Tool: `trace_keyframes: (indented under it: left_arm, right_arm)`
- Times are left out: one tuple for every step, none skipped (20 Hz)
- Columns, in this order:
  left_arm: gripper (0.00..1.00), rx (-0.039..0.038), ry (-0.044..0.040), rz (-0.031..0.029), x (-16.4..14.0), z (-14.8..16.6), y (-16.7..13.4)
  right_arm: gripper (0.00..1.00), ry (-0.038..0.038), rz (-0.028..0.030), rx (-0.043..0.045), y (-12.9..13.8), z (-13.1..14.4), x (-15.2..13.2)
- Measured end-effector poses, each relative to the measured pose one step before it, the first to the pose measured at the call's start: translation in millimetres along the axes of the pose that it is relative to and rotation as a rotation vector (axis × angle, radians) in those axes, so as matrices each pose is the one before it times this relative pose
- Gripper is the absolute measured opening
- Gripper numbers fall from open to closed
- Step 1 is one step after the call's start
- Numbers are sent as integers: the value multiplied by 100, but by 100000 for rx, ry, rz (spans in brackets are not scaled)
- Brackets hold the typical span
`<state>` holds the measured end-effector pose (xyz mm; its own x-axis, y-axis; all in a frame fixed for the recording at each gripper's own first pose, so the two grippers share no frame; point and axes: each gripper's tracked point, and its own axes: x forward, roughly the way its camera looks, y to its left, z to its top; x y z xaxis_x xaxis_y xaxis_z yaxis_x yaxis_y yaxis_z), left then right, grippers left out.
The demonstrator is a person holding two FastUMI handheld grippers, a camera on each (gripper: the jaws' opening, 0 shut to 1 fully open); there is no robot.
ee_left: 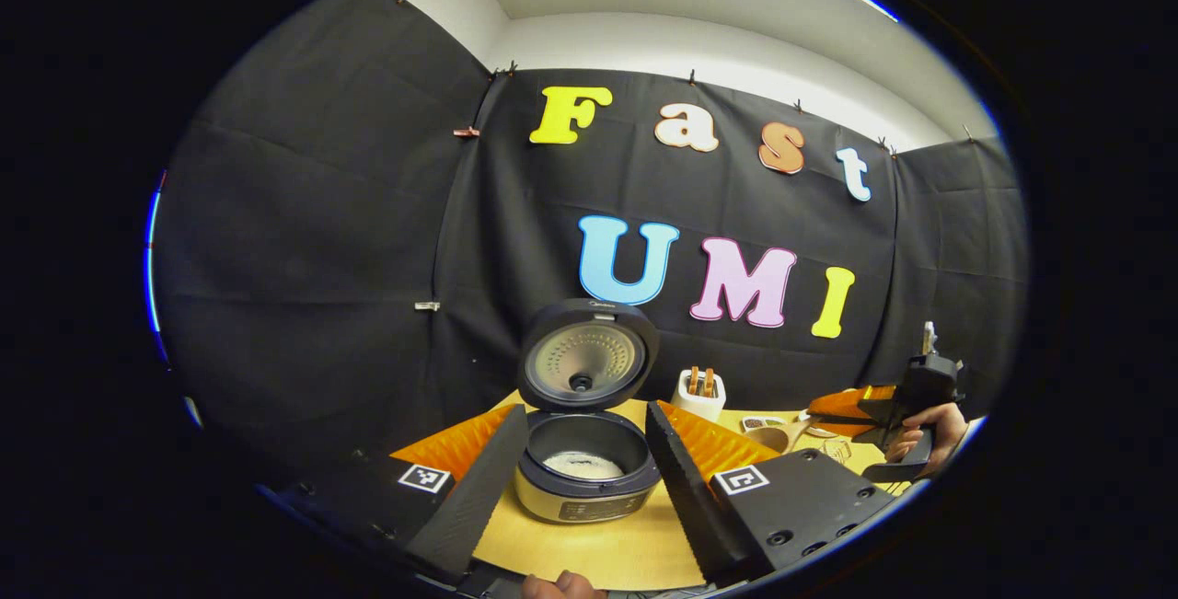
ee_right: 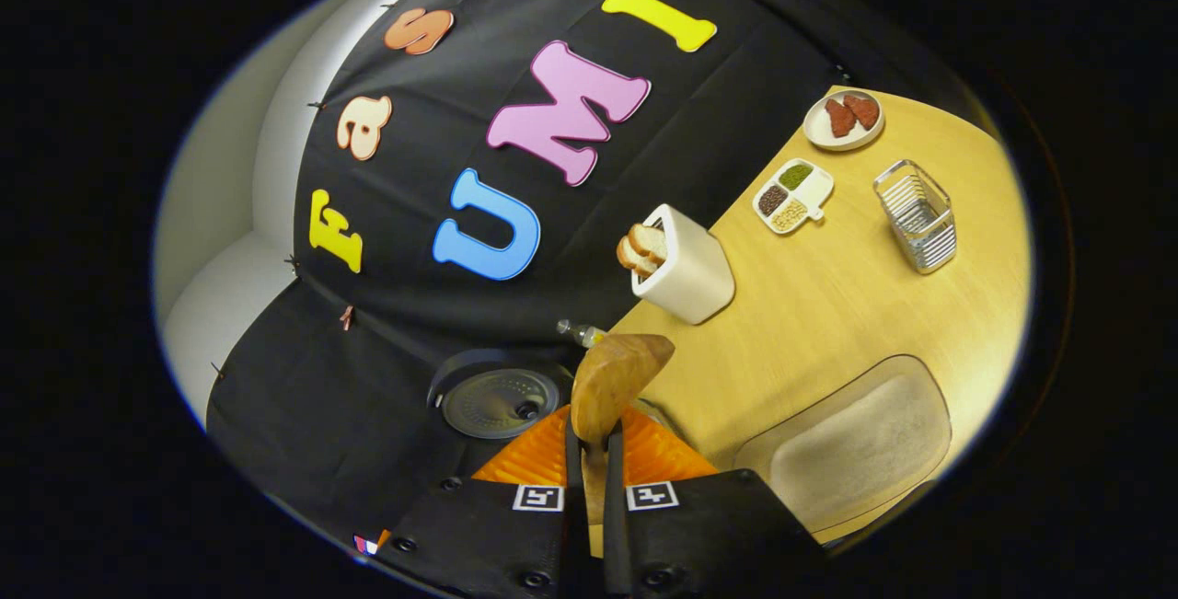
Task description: Close the left gripper, press the button to open the rice cooker; take a wooden spoon from the chopstick holder with the right hand, scoop a spoonful of rice and pour it into the rice cooker, then put the wooden spoon back into the chopstick holder.
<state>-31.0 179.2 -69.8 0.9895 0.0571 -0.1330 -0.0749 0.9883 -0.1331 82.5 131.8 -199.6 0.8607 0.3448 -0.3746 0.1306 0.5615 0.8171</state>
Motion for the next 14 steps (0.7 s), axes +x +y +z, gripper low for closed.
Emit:
trace_keyframes:
  left_arm:
    - [89, -423, -264, 823, -263, 56, 516]
    - [89, -524, -323, 1101, -351, 118, 573]
    - [89, -482, -192, 1028, -329, 7, 547]
    - [89, -222, -170, 1036, -201, 61, 473]
    - [89, -105, -233, 953, -308, -35, 571]
    - [89, -90, -171, 867, -208, 82, 551]
    - [89, -141, 158, 791, -138, -105, 505]
    - [89, -20, 392, 686, -174, 17, 455]
    - [89, 164, -165, 972, -60, 12, 505]
    - [89, 35, -274, 891, -93, 133, 445]
    - [89, -154, -453, 870, -103, 223, 388]
    - [89, -271, -590, 877, -165, 201, 342]
    - [89, -249, -637, 936, -247, 253, 359]
    - [89, -123, -300, 707, -100, -10, 208]
  right_arm:
    - [10, 1454, 1535, -15, 1178, -867, 1171]
    - [10, 1239, 904, -502, 835, -850, 980]
    - [14, 1278, 698, -935, 858, -814, 1111]
    - [10, 1349, 559, -1221, 906, -846, 1094]
    - [10, 1369, 770, -1077, 889, -849, 1283]
    - [10, 1171, 710, -1184, 893, -850, 1293]
    - [10, 847, 520, -1755, 795, -554, 1347]
    - [10, 777, 121, -2603, 664, -584, 1112]
    - [10, 931, -443, -2991, 369, -563, 1148]
    - [10, 1049, -518, -3499, 319, -718, 1218]
    - [10, 1035, -590, -2934, 209, -464, 1000]
    - [10, 421, -949, -3215, 87, -362, 1028]
    - [10, 1016, -1275, -3294, -3, -423, 1030]
    - [10, 755, -1412, -3735, -70, -420, 1022]
